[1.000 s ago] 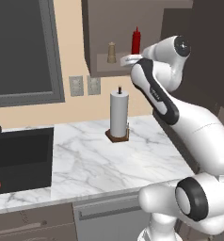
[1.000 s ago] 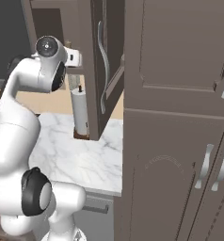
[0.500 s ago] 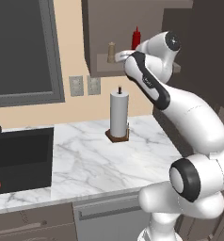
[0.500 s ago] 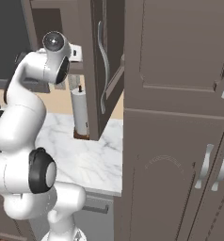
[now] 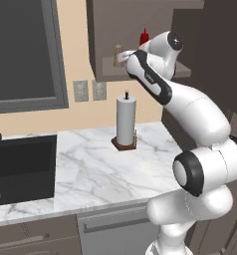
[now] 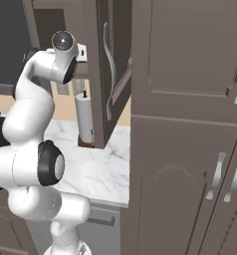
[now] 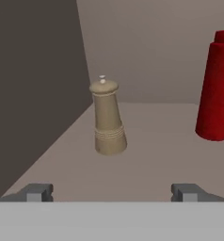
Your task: Take 2 condiments from the cabinet and move them on the counter near the stove.Make sure the condiments are lined up with each other, next to each other.
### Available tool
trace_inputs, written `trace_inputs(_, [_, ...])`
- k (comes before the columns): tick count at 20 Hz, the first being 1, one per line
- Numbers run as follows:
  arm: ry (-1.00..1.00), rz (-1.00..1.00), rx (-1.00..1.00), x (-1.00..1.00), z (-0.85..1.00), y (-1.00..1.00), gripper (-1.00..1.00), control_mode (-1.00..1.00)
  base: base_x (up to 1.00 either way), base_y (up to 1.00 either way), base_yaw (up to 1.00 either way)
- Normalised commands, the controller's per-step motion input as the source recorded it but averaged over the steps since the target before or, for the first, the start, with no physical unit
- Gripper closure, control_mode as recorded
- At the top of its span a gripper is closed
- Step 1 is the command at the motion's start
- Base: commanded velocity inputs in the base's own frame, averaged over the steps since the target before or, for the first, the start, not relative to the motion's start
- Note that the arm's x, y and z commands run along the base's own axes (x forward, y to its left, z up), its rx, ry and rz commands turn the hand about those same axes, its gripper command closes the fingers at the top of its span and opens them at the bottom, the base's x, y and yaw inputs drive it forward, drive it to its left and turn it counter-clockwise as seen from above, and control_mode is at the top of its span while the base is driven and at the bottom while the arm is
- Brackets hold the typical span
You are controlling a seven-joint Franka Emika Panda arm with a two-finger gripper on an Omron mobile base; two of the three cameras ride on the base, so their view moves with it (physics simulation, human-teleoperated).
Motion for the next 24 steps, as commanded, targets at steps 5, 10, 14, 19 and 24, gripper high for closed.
trace_inputs(5, [0.00,0.02,-0.03,0.33,0.00,0.18,-1.00,-1.00,0.00,0.00,0.00])
trace_inputs(10, [0.00,0.01,-0.04,0.32,0.00,0.14,-1.00,-1.00,0.00,0.00,0.00])
trace_inputs(14, [0.01,0.00,-0.01,0.37,0.00,0.04,-1.00,-1.00,0.00,0.00,0.00])
trace_inputs(19, [0.02,0.00,0.00,0.30,0.00,0.04,-1.00,-1.00,0.00,0.00,0.00])
trace_inputs(24, [0.02,0.00,-0.01,0.22,-0.03,0.17,-1.00,-1.00,0.00,0.00,0.00])
